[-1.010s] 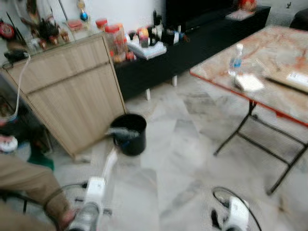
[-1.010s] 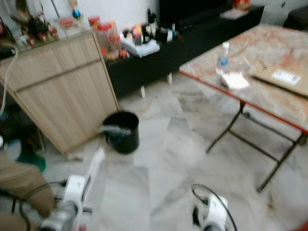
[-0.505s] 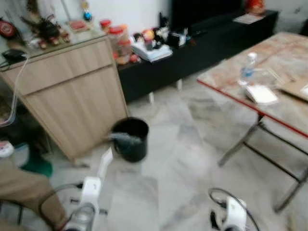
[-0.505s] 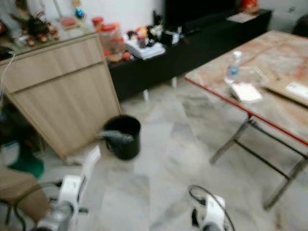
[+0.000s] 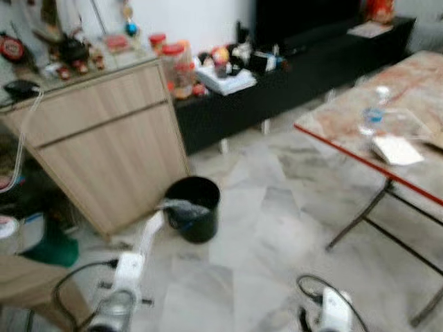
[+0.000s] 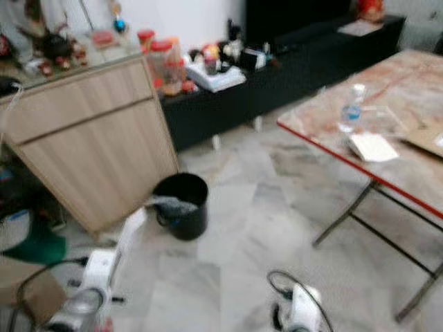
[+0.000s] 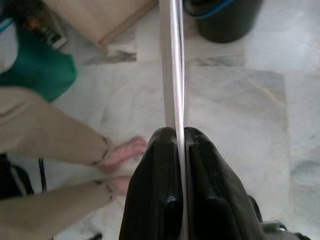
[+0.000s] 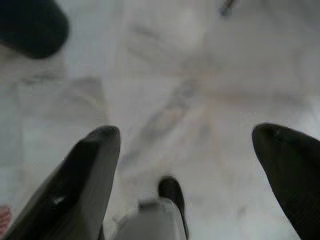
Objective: Picking trash to rubbish bin
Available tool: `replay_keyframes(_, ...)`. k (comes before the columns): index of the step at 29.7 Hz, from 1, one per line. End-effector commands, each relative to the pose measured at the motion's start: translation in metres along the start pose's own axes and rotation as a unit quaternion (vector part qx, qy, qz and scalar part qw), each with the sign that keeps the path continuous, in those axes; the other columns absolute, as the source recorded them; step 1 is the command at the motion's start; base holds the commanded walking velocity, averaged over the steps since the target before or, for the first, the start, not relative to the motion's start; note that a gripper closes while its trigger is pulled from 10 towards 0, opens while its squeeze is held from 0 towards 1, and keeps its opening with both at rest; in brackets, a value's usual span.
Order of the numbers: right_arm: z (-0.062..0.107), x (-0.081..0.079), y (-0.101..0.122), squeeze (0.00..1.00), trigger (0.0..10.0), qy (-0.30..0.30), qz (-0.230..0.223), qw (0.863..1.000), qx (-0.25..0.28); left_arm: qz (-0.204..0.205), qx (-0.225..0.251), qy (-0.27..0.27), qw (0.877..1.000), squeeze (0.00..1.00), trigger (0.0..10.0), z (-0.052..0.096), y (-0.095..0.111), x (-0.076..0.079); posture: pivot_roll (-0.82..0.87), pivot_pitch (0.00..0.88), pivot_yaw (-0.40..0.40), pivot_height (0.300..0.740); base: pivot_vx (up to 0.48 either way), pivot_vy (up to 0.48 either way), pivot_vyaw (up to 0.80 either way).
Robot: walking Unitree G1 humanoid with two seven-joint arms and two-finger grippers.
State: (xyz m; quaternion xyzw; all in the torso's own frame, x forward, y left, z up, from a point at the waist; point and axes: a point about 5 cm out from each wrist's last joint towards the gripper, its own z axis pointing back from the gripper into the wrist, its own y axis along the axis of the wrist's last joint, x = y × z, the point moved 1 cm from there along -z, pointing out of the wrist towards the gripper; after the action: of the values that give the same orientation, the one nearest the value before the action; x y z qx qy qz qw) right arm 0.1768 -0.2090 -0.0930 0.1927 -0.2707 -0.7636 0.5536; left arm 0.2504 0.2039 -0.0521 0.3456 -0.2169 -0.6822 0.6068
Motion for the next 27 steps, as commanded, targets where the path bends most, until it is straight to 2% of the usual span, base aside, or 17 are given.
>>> replay_keyframes(1, -0.0006, -0.018, 0.0039, 0.0, 10.0, 0.02, -0.014, 1.0, 0.008, -0.016, -0.013, 0.016, 1.0, 0.0, 10.0, 0.0018, -0.0079, -0.0162, -0.04, 0.0, 0.092, 0.74, 0.345, 0.0, 0.0)
replay_keyframes(8, -0.0006, -0.018, 0.0042, 0.0, 10.0, 0.02, 0.0, 1.0, 0.01, -0.015, -0.01, 0.017, 1.0, 0.0, 10.0, 0.0011, -0.0052, -0.0165, -0.03, 0.0, 0.086, 0.74, 0.347, 0.0, 0.0)
replay_keyframes(13, -0.0007, -0.0161, 0.0057, 0.0, 10.0, 0.013, -0.007, 1.0, 0.016, -0.014, -0.007, 0.017, 1.0, 0.0, 10.0, 0.0006, -0.0031, -0.016, -0.03, 0.0, 0.088, 0.74, 0.346, 0.0, 0.78)
replay_keyframes(27, -0.0004, -0.0154, 0.0038, 0.0, 10.0, 0.016, -0.019, 1.0, 0.012, -0.008, -0.008, 0.018, 1.0, 0.0, 10.0, 0.0007, -0.0038, -0.0148, -0.03, 0.0, 0.081, 0.74, 0.346, 0.0, 0.0)
